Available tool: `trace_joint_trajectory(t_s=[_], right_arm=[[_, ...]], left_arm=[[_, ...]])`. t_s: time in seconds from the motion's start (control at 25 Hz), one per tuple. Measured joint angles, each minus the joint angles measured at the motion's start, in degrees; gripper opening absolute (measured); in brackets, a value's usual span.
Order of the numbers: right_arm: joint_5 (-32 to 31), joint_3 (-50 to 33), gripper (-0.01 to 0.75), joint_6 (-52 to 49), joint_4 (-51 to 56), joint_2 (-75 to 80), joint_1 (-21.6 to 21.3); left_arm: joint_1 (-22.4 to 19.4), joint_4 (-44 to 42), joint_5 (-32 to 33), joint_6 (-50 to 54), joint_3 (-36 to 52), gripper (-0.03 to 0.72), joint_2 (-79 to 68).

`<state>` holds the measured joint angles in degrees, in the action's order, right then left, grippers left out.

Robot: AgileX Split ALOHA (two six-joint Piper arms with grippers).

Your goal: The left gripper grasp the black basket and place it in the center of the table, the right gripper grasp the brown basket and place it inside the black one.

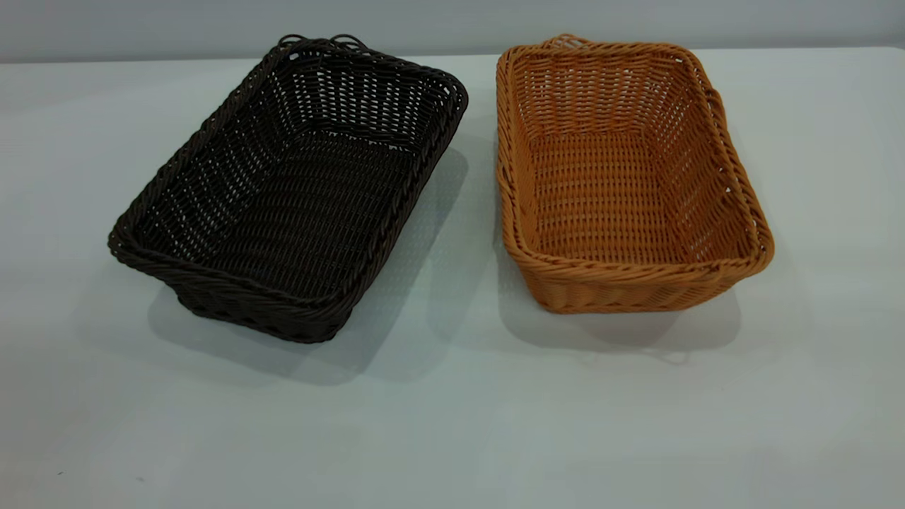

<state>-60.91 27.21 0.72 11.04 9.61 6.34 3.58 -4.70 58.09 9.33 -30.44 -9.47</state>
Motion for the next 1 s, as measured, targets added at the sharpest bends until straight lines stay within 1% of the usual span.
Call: trace_joint_trajectory(t_s=[0.08, 0.16, 0.28, 0.36, 0.48, 0.6, 0.72, 0.84, 1.0], right_arm=[[3.4, 0.0, 0.47, 3.8, 3.5, 6.0, 0.0], [7.2, 0.0, 0.53, 6.2, 7.2, 13.3, 0.0], [11.9, 0.0, 0.573, 7.9, 13.5, 24.7, 0.0], [14.8, 0.0, 0.581, 10.5, 18.0, 32.2, 0.0], [18.3, 0.0, 0.583, 15.9, 25.4, 43.3, 0.0], [19.6, 0.0, 0.584, 21.1, 35.3, 53.9, 0.1], [20.8, 0.1, 0.584, 24.4, 48.0, 62.9, 1.3], [21.9, 0.6, 0.576, 28.1, 63.4, 71.8, 4.3], [22.7, 0.9, 0.562, 32.3, 82.4, 84.2, 9.8]], left_arm=[[0.0, 0.1, -5.4, -1.7, -0.8, 0.396, -6.8], [0.0, 0.1, -10.2, -3.5, -1.4, 0.417, -13.0], [0.0, 0.1, -15.5, -7.9, -2.7, 0.491, -24.3], [0.0, 0.1, -18.3, -10.8, -3.4, 0.548, -31.5], [0.0, 0.1, -23.0, -12.2, -3.8, 0.593, -40.3], [0.0, 0.1, -29.6, -12.2, -4.0, 0.597, -47.6], [0.0, 0.1, -34.4, -12.2, -5.1, 0.595, -53.7], [0.0, 0.2, -38.1, -10.5, -6.5, 0.592, -58.7], [0.0, 0.2, -40.4, -5.7, -9.0, 0.591, -64.9]])
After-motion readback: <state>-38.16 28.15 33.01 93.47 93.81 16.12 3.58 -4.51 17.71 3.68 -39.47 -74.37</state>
